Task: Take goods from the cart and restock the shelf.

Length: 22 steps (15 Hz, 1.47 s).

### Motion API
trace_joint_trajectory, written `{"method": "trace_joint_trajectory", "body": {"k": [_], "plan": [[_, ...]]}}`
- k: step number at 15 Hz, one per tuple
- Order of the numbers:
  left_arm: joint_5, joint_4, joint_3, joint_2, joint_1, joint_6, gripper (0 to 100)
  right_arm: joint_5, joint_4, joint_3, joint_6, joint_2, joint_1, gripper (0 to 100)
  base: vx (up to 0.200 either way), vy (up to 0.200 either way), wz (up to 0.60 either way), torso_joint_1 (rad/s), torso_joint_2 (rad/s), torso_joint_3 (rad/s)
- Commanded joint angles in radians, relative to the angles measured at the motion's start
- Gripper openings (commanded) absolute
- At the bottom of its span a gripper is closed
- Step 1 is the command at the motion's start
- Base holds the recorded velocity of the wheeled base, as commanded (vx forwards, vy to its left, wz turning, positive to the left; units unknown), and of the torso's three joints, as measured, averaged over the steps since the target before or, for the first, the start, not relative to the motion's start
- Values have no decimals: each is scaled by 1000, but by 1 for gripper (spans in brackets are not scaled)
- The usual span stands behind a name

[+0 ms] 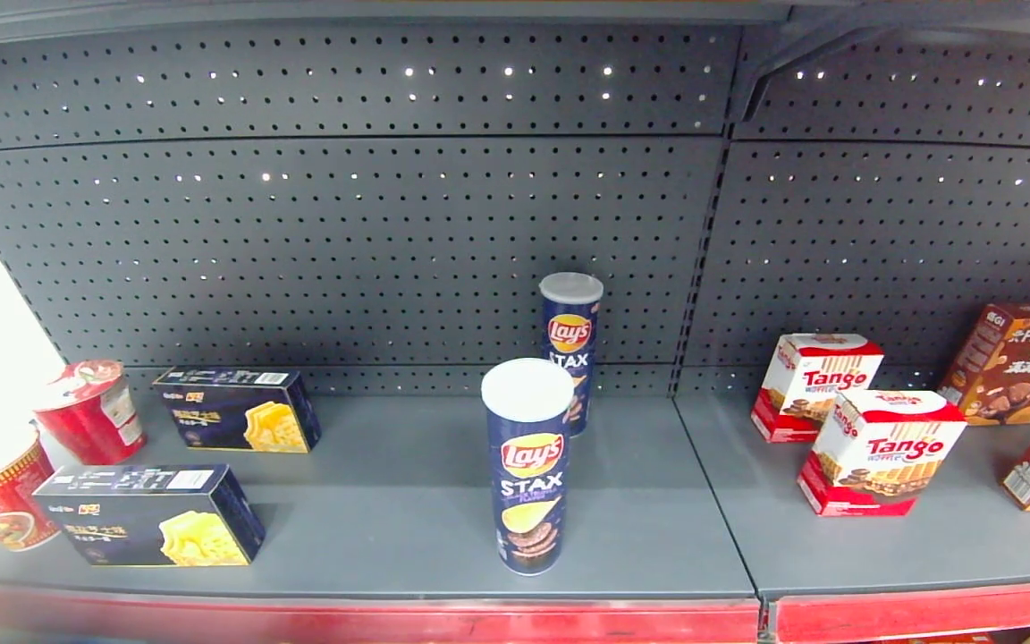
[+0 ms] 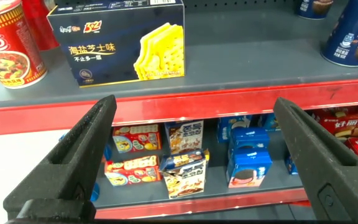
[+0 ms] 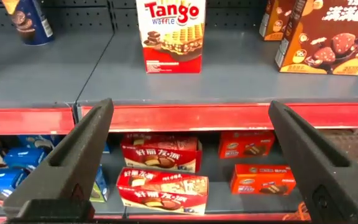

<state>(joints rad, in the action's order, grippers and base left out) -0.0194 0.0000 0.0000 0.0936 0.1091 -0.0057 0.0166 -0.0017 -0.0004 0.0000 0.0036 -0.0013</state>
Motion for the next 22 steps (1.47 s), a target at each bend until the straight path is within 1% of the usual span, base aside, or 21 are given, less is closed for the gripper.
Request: {"method": "trace_joint_trajectory", "body": {"k": [1,8,9,10,11,12,13,14,15,16,17,18,19,20,21,22], "plan": [[-1,0,0,1,0,0,100,0,0,0,0,-4,1,100,0,0,0,0,0,0],[2,0,0,1,0,3,100,0,0,0,0,-4,1,100,0,0,0,0,0,0],[35,-2,0,0,1,55,100,0,0,0,0,-4,1,100,0,0,0,0,0,0],[111,-2,0,1,1,138,100,0,0,0,0,-4,1,100,0,0,0,0,0,0],[122,0,0,0,1,138,100,0,0,0,0,-4,1,100,0,0,0,0,0,0],[130,-3,-9,0,1,164,100,0,0,0,0,-4,1,100,0,0,0,0,0,0],[173,11,-143,18,21,179,100,0,-1,0,2,-4,1,100,0,0,0,0,0,0],[180,54,-272,138,101,187,100,0,0,0,0,-4,1,100,0,0,0,0,0,0],[180,55,-276,147,106,188,100,0,0,0,0,-4,1,100,0,0,0,0,0,0],[179,71,-433,325,221,259,100,0,0,0,0,-4,1,100,0,0,0,0,0,0],[179,74,-500,423,267,313,100,0,0,0,0,-4,1,100,0,0,0,0,0,0],[182,66,-551,515,276,362,100,0,0,0,0,-4,1,100,0,0,0,0,0,0],[190,57,-578,589,285,389,100,0,0,0,0,-4,1,100,0,0,0,0,0,0],[194,35,-600,650,293,397,100,0,0,0,0,-4,1,100,0,0,0,0,0,0],[222,-40,-667,822,294,366,100,0,0,0,0,-4,1,100,0,0,0,0,0,0],[266,-72,-718,928,294,323,100,0,0,0,0,-4,1,100,0,0,0,0,0,0]]}}
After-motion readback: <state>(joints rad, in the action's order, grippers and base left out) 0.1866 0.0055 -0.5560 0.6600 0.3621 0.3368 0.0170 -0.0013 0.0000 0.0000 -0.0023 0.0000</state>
